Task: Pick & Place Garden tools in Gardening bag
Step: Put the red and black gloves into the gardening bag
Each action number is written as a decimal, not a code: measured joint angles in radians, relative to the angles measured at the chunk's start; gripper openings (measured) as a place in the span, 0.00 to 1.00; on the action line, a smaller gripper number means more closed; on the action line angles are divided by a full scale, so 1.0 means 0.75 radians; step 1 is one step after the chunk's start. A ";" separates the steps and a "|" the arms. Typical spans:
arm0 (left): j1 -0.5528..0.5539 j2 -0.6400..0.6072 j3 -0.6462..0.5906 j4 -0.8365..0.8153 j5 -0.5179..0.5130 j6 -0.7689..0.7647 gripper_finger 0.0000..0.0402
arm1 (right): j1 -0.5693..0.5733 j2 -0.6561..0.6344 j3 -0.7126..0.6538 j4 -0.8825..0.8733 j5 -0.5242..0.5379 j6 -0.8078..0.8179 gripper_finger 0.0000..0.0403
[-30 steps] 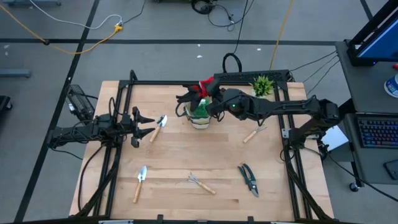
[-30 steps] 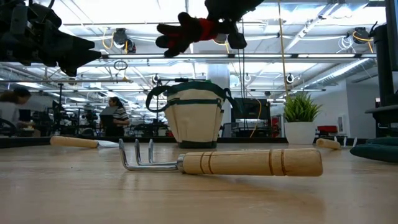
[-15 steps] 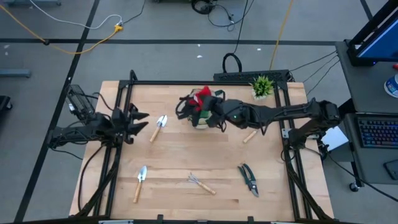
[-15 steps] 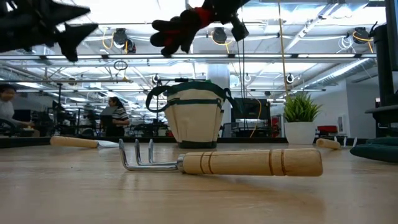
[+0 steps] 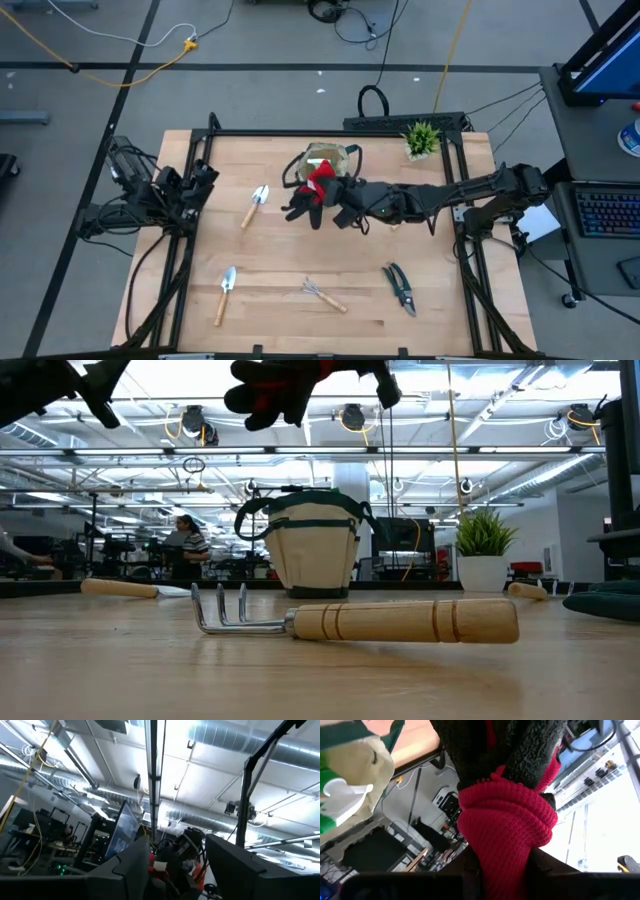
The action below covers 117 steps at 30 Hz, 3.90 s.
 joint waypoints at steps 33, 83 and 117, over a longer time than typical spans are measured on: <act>0.007 1.205 0.907 -0.428 0.047 -0.333 0.50 | 0.027 0.000 -0.001 -0.001 -0.103 -0.033 0.14; 0.306 1.755 1.496 -0.966 0.800 -0.341 0.79 | 0.145 -0.001 -0.002 -0.010 -0.094 -0.033 0.14; 0.261 1.917 1.496 -0.656 1.172 -0.599 0.79 | 0.145 -0.001 -0.001 -0.003 -0.030 -0.038 0.14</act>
